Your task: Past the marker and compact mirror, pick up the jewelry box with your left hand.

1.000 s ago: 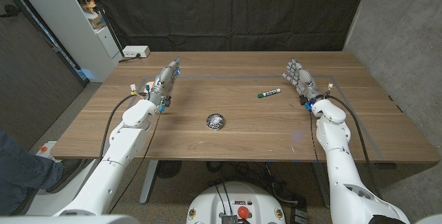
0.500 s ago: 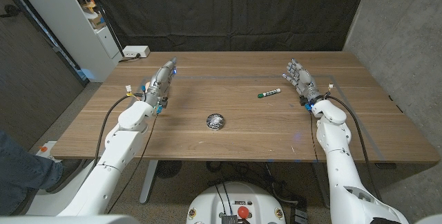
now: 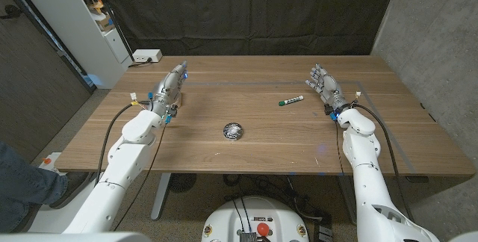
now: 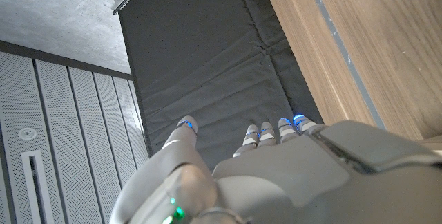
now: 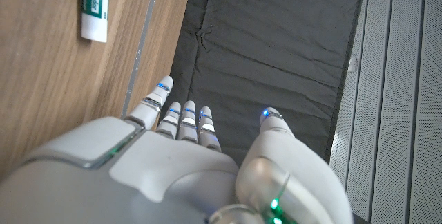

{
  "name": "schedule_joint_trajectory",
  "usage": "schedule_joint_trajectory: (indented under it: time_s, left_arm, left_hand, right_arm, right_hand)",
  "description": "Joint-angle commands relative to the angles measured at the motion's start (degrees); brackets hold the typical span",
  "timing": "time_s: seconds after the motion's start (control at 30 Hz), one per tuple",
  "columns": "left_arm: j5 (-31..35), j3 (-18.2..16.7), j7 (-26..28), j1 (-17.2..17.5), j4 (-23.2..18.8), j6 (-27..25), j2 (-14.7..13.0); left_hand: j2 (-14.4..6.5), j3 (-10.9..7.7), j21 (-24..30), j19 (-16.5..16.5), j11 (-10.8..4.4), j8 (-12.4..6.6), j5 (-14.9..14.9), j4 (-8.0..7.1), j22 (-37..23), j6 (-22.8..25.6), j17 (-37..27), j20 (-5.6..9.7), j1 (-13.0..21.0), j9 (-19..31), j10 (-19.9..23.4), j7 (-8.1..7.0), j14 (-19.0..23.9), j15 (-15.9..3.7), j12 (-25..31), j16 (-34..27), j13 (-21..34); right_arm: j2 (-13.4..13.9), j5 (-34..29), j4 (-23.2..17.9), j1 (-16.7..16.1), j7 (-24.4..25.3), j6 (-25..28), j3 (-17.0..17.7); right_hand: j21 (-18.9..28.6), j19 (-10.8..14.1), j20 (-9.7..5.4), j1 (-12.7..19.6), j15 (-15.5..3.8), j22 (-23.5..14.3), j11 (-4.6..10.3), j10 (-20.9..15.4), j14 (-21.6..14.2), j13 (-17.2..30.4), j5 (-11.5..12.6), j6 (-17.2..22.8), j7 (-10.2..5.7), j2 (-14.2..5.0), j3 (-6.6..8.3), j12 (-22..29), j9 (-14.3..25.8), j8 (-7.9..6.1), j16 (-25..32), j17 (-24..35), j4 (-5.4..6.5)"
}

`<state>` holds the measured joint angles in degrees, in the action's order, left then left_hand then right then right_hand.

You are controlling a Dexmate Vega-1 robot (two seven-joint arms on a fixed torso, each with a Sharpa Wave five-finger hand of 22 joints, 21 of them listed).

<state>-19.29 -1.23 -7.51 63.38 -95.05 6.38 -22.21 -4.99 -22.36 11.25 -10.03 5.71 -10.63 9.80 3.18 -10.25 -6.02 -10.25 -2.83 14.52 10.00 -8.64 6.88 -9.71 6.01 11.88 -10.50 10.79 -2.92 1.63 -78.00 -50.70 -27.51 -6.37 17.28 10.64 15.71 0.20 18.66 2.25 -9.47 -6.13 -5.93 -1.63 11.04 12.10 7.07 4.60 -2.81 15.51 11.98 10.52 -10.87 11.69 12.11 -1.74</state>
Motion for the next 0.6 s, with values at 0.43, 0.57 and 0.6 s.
schedule_joint_trajectory:
  time_s: [0.43,0.57,0.6]
  left_arm:
    - [2.2,-3.1,2.0,5.2,-4.6,4.1,0.0]
    - [3.2,-3.4,2.9,5.9,-5.6,4.5,0.2]
    - [3.6,-3.4,3.1,6.1,-5.9,4.4,0.2]
  left_hand:
    - [-0.1,-0.36,0.6,-0.9,-0.73,-0.78,0.4,1.01,-0.1,2.3,-0.1,-0.4,1.0,0.2,1.7,-0.4,0.6,-0.4,0.7,-0.8,0.2]
    - [-0.1,-0.41,0.7,-0.7,-0.69,-0.86,0.4,1.13,-0.1,2.6,-0.1,-0.41,1.1,0.2,1.9,-0.42,0.7,-0.45,0.8,-0.8,0.2]
    - [-0.1,-0.43,0.7,-0.6,-0.69,-0.9,0.4,1.18,-0.1,2.8,-0.1,-0.4,1.2,0.2,2.1,-0.42,0.9,-0.44,0.8,-0.9,0.2]
  right_arm:
    - [-0.5,0.2,-1.1,-1.0,-0.6,-0.1,-0.1]
    - [-0.3,0.2,-0.8,-0.7,-0.8,-0.1,0.0]
    - [-0.4,0.3,-1.0,-0.7,-0.7,0.3,0.1]
  right_hand:
    - [0.3,0.4,0.07,0.2,0.34,-0.3,0.09,-0.6,-0.3,0.1,0.4,0.6,0.0,-0.43,0.21,-0.3,0.3,-0.39,0.2,0.1,-0.39]
    - [0.3,0.4,0.06,0.2,0.38,-0.3,0.13,-0.6,-0.3,0.1,0.4,0.6,-0.06,-0.43,0.19,-0.3,0.3,-0.38,0.2,0.1,-0.39]
    - [0.3,0.4,0.08,0.2,0.39,-0.3,0.15,-0.6,-0.3,0.1,0.4,0.6,-0.06,-0.44,0.18,-0.3,0.3,-0.37,0.2,0.1,-0.39]
